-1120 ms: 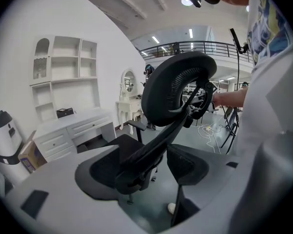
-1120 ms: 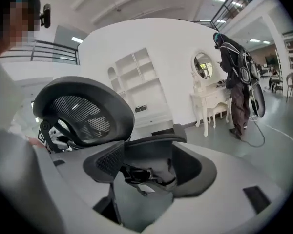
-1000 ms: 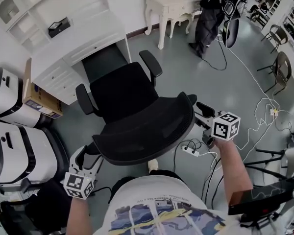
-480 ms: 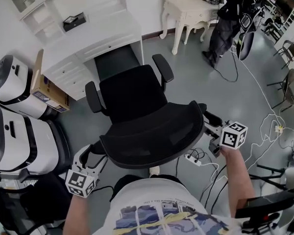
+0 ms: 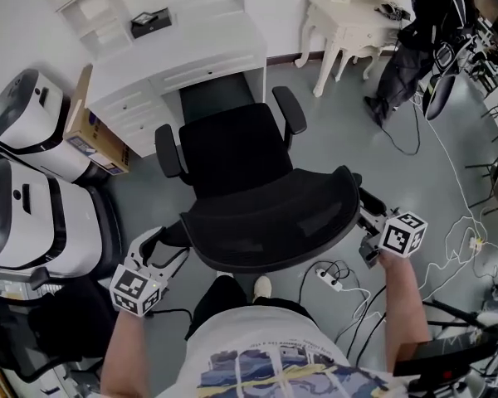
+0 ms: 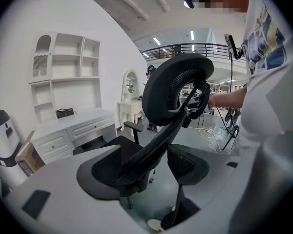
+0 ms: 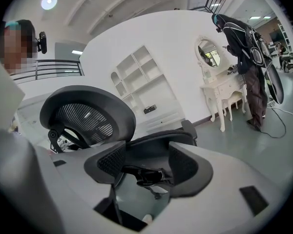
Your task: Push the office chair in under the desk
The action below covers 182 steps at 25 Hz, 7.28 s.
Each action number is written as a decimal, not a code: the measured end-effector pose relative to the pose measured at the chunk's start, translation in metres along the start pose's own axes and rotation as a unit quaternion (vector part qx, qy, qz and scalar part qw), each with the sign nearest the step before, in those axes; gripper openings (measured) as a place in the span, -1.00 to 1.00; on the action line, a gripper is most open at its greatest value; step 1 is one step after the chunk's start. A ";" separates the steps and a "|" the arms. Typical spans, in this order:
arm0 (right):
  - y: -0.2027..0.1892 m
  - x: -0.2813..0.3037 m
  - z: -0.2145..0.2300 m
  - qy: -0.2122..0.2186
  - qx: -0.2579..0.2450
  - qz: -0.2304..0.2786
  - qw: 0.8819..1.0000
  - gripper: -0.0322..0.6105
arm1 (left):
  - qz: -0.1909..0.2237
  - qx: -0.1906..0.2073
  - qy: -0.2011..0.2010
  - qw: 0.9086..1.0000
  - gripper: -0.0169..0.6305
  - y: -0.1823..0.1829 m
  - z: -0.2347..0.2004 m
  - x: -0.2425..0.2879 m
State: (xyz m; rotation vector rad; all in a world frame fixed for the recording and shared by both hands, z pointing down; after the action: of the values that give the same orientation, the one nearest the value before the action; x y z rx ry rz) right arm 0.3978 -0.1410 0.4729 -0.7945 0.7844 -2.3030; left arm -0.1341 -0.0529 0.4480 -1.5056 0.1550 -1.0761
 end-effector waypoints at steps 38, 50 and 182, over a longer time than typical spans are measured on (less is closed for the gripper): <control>0.091 0.126 0.001 -0.051 -0.064 -0.033 0.996 0.00 | 0.043 0.001 -0.056 0.998 0.01 0.009 -0.155 0.076; 0.116 0.155 0.014 -0.050 -0.062 -0.027 0.996 0.00 | 0.047 0.002 -0.050 0.998 0.01 0.018 -0.182 0.099; -0.246 0.124 -0.428 -0.043 -0.184 -0.021 0.982 -0.82 | 0.120 0.034 -0.258 0.958 -0.91 -0.054 -0.057 -0.181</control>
State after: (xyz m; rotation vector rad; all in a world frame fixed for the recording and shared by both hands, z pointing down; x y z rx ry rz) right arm -0.0542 0.0826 0.4038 -1.0716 1.1838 -2.1702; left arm -0.2996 0.0373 0.3904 -1.6080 -0.0640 -0.4668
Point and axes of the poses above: the fingertips, and each gripper's own axes: x forward along the fingers, z to its right, y out of its top, the point moved 10 cm from there along -x, backward along the fingers, and after that the axes turned 10 degrees about x, right-handed, at the moved point
